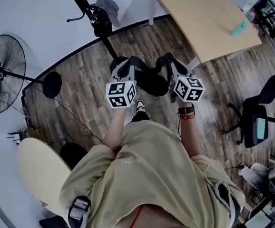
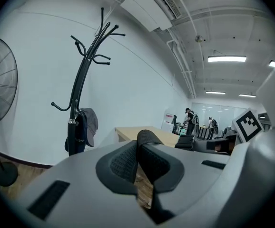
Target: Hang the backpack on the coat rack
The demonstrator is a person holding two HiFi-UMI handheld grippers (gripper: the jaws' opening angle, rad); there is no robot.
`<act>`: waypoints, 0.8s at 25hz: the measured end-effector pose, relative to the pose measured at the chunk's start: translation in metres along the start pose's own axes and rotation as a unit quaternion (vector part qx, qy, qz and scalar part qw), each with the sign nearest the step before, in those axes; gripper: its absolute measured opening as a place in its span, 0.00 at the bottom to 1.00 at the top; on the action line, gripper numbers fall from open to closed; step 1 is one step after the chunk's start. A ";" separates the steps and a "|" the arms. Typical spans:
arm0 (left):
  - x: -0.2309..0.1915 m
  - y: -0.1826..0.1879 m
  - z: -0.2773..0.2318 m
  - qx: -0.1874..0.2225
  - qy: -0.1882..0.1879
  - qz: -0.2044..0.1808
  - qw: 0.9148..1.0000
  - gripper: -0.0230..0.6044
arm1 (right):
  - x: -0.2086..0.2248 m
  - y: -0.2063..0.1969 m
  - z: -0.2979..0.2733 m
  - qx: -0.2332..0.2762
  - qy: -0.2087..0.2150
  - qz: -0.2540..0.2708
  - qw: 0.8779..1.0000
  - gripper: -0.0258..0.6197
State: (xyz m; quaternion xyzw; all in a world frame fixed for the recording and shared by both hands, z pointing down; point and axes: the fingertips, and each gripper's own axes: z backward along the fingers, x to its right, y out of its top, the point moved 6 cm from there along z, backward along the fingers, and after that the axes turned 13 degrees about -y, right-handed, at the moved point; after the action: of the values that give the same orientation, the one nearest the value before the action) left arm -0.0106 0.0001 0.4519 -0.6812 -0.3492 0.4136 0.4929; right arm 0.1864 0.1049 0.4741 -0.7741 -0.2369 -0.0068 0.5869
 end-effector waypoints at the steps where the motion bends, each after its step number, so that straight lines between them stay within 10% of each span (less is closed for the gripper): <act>1: -0.008 0.003 -0.005 0.000 0.002 0.002 1.000 0.08 | -0.002 0.005 -0.011 0.000 0.001 0.000 1.000 0.11; 20: -0.152 0.055 -0.046 0.031 0.063 0.009 0.998 0.08 | -0.085 0.053 -0.179 -0.010 0.081 0.022 0.996 0.11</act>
State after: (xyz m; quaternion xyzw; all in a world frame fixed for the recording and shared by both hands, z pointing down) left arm -0.0283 -0.1667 0.4403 -0.6936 -0.2984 0.3853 0.5305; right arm 0.1793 -0.0996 0.4573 -0.7820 -0.1716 -0.0594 0.5962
